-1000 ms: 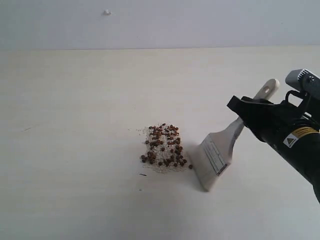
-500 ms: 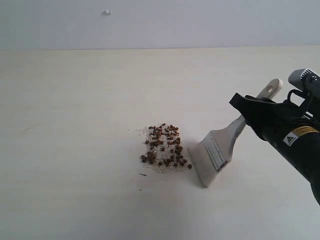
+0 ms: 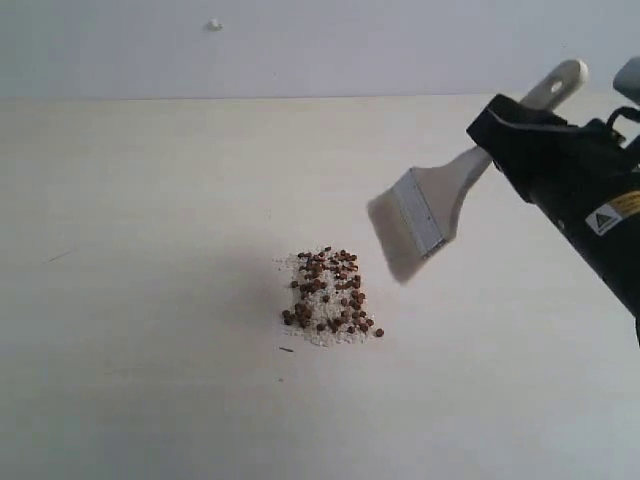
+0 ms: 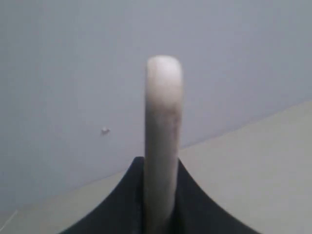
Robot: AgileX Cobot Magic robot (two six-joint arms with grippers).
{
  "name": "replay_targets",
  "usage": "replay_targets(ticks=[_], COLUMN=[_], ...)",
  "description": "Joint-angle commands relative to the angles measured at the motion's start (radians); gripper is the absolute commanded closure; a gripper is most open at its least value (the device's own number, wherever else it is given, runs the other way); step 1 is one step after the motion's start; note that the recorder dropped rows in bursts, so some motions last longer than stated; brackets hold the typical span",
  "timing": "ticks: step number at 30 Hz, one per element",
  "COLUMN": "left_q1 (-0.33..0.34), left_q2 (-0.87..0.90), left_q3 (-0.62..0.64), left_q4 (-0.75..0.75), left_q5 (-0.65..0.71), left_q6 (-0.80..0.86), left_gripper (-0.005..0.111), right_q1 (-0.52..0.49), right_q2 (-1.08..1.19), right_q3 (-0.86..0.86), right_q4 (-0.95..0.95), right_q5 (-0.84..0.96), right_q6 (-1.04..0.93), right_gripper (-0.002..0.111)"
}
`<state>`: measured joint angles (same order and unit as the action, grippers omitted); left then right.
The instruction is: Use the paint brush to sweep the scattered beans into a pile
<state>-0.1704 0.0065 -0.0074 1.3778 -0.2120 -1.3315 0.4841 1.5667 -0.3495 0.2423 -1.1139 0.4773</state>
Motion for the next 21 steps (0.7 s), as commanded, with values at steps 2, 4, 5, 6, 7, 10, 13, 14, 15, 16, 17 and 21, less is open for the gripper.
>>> replay_targets(ticks=[2, 4, 5, 6, 7, 10, 13, 14, 15, 16, 17, 21], left_q1=[0.001, 0.001, 0.001, 0.001, 0.001, 0.001, 0.001, 0.001, 0.001, 0.001, 0.001, 0.001], left_q2=[-0.007, -0.007, -0.007, -0.007, -0.007, -0.007, -0.007, -0.007, -0.007, -0.007, -0.007, -0.007], left_q3=[-0.002, -0.002, -0.002, -0.002, -0.002, -0.002, -0.002, -0.002, -0.002, -0.002, -0.002, -0.002], left_q4=[0.001, 0.001, 0.001, 0.001, 0.001, 0.001, 0.001, 0.001, 0.001, 0.001, 0.001, 0.001], left_q5=[-0.003, -0.003, -0.003, -0.003, -0.003, -0.003, -0.003, -0.003, -0.003, -0.003, -0.003, -0.003], left_q6=[0.002, 0.002, 0.002, 0.002, 0.002, 0.002, 0.002, 0.002, 0.002, 0.002, 0.002, 0.002], left_gripper=[0.107, 0.107, 0.107, 0.107, 0.107, 0.107, 0.107, 0.107, 0.107, 0.107, 0.107, 0.107], right_q1=[-0.112, -0.128, -0.132, -0.135, -0.135, -0.135, -0.16, -0.183, -0.206, -0.229, -0.241, -0.27], right_q2=[0.003, 0.014, 0.021, 0.03, 0.039, 0.104, 0.22, 0.268, 0.317, 0.367, 0.395, 0.52], right_q3=[-0.201, -0.282, -0.322, -0.36, -0.396, -0.534, -0.678, -0.733, -0.791, -0.861, -0.896, -1.062], right_q4=[-0.487, -0.695, -0.781, -0.854, -0.907, -1.167, -1.413, -1.503, -1.564, -1.614, -1.641, -1.766], right_q5=[0.204, 0.242, 0.258, 0.269, 0.275, 0.273, 0.171, 0.062, -0.04, -0.107, -0.107, -0.107], right_q6=[-0.034, -0.038, -0.038, -0.03, -0.015, 0.118, 0.297, 0.349, 0.394, 0.437, 0.46, 0.576], right_gripper=[0.108, 0.108, 0.108, 0.108, 0.108, 0.108, 0.108, 0.108, 0.108, 0.108, 0.108, 0.108])
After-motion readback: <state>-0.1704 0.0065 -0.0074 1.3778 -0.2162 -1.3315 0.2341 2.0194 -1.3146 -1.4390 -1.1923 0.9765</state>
